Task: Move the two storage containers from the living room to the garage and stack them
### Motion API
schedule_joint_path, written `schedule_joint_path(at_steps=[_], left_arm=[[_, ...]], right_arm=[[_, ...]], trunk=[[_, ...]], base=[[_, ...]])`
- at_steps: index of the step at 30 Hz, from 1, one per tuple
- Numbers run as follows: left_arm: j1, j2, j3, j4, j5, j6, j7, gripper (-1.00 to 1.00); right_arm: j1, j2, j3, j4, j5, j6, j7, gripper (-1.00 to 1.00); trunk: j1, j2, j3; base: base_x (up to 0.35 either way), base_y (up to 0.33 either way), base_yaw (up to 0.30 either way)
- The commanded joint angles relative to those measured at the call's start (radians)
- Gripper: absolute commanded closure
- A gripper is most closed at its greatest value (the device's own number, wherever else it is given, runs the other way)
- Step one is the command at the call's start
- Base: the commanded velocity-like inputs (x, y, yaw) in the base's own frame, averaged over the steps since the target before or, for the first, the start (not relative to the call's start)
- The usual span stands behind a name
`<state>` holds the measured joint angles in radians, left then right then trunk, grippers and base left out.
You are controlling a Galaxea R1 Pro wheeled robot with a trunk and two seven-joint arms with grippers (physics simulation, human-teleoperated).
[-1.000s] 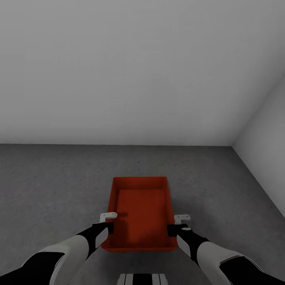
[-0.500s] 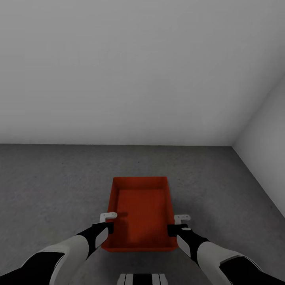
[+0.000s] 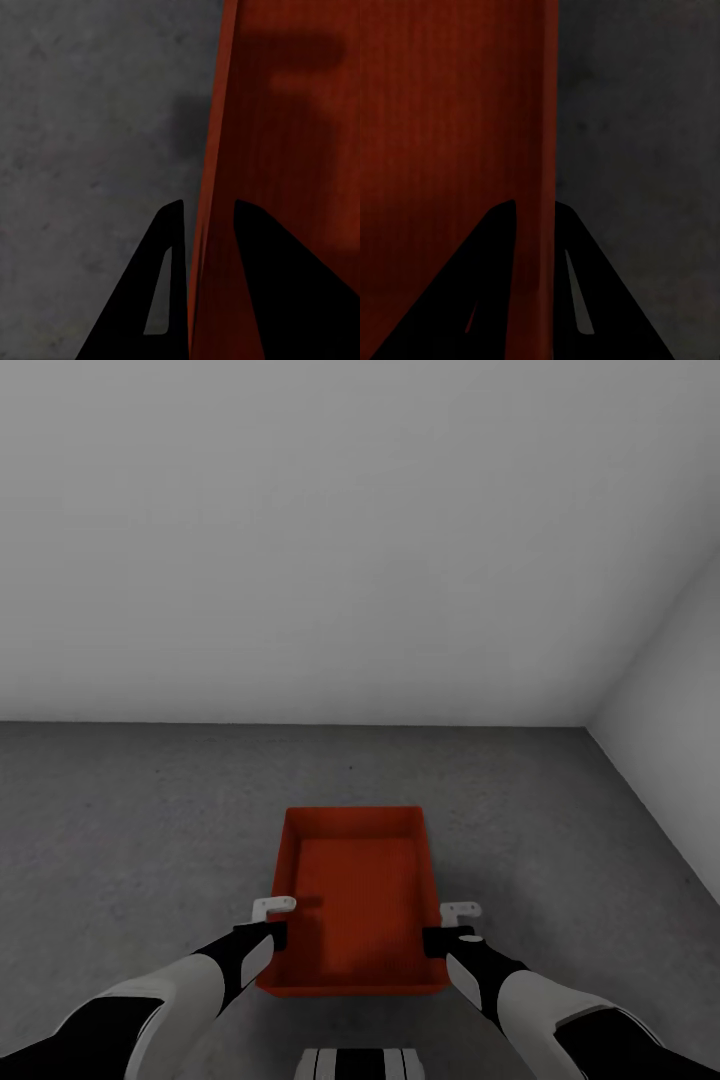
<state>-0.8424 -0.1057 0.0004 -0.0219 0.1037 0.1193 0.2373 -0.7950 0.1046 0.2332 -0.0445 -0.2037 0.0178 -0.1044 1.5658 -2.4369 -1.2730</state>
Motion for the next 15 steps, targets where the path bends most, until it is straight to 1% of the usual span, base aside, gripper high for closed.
schedule_joint_path(at_steps=[1, 13, 14, 15], left_arm=[[0.0, 0.004, 0.027, -0.006, -0.007, -0.006, 0.012, 1.0], [-0.001, 0.006, 0.025, -0.006, -0.007, -0.006, 0.01, 1.0], [-0.001, 0.006, 0.025, -0.006, -0.007, -0.005, 0.01, 1.0], [-0.001, 0.006, 0.024, -0.006, -0.007, -0.002, 0.011, -1.0]], right_arm=[[0.0, 0.0, -0.003, 0.003, -0.016, 0.001, -0.005, 1.0], [0.0, 0.0, -0.003, 0.003, -0.016, 0.002, -0.004, 1.0], [0.0, -0.001, -0.003, 0.003, -0.016, 0.003, -0.004, -1.0], [0.0, -0.001, -0.003, 0.003, -0.017, 0.003, -0.003, -1.0]], trunk=[[0.0, 0.0, -0.001], [0.0, 0.0, -0.001], [0.0, 0.0, -0.001], [0.0, 0.0, -0.001]], base=[[0.0, 0.0, 0.0], [0.0, 0.0, 0.0], [0.0, 0.0, 0.0], [0.0, 0.0, 0.0]])
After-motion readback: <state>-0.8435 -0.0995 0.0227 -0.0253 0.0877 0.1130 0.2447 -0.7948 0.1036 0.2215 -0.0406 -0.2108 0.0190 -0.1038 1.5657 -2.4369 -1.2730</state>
